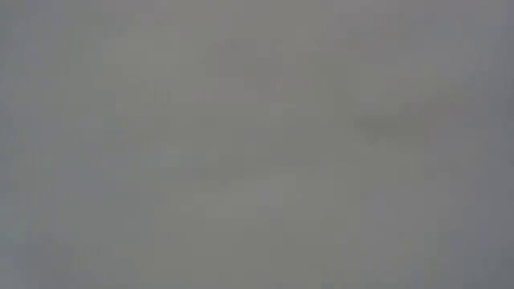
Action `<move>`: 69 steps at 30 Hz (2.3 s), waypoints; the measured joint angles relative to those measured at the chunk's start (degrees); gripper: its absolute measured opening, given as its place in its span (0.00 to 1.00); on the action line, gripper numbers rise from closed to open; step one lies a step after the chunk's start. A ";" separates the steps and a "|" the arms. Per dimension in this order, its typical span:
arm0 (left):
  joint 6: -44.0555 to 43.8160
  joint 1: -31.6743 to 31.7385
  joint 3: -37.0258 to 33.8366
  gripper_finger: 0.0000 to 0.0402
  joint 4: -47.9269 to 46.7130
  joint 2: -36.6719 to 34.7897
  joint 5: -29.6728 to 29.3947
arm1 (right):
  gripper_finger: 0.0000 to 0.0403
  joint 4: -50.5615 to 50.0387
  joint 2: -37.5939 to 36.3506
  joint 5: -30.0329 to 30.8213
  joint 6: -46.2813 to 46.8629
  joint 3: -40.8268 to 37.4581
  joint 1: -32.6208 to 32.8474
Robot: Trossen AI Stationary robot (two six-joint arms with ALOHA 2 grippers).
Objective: Place trash/remove bag and relplace
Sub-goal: Put the pink plastic material into the trash bin, then remove the pink trash bag from the trash bin
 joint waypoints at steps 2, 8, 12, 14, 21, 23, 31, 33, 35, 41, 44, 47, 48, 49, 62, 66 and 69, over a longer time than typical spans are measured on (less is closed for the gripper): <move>0.02 -0.41 0.00 0.28 -1.30 0.00 -1.07 | 0.00 -2.69 -0.52 -1.35 -0.82 0.00 0.39; -1.34 -1.39 0.00 0.46 -2.10 0.02 -1.82 | 0.00 -15.06 -1.03 -1.48 -5.67 0.00 1.93; -4.12 -1.39 0.00 0.50 -3.90 -0.20 -1.79 | 0.00 -21.39 -1.03 -1.12 -7.05 0.00 3.24; -4.77 -1.32 0.00 0.50 -5.84 -0.24 -2.57 | 0.00 -24.57 -1.19 -1.18 -7.76 -0.01 4.42; -8.58 -1.15 -0.02 0.50 -18.95 -1.31 -11.15 | 0.00 -38.26 -3.08 -2.26 -10.47 -0.02 9.57; -10.99 -1.12 -0.02 0.50 -20.91 -1.64 -12.51 | 0.00 -42.23 -3.40 -2.32 -11.19 -0.02 11.55; -17.88 -0.95 4.05 0.50 -15.50 -3.01 -14.65 | 0.00 -53.48 -3.37 2.43 -12.66 -2.09 18.36; -17.88 -0.95 6.49 0.50 -15.79 -3.08 -15.91 | 0.00 -53.26 -3.39 2.39 -11.66 -3.42 20.03; -17.90 -1.03 8.76 0.50 -16.29 -3.16 -18.00 | 0.00 -53.20 -3.39 2.34 -10.94 -5.27 21.70; -16.10 -1.58 11.21 0.50 -19.78 -4.34 -26.48 | 0.00 -47.47 -3.37 2.39 -11.20 -13.28 27.02; -16.05 -1.74 11.19 0.50 -25.57 -4.55 -33.38 | 0.00 -38.59 -3.37 2.16 -11.42 -18.27 28.53; -17.81 -1.71 11.13 0.50 -30.53 -4.55 -35.04 | 0.00 -29.29 -3.33 1.72 -11.42 -22.38 28.95; -18.75 -1.77 10.78 0.50 -30.90 -4.61 -35.06 | 0.00 -26.48 -3.33 1.45 -11.41 -23.36 28.95; -19.76 -1.98 10.33 0.50 -30.90 -4.63 -34.97 | 0.00 -24.11 -3.33 1.27 -11.44 -24.21 28.95; -33.35 -6.80 4.70 0.50 -35.34 -4.59 -34.20 | 0.00 -12.54 -3.35 8.74 -19.23 -27.32 23.55; -36.06 -8.99 4.52 0.50 -35.39 -4.57 -34.08 | 0.00 -10.73 -3.35 9.96 -22.26 -27.32 19.50; -38.91 -10.40 4.52 0.50 -35.06 -4.57 -35.27 | 0.00 -9.32 -3.33 10.32 -22.99 -27.32 16.16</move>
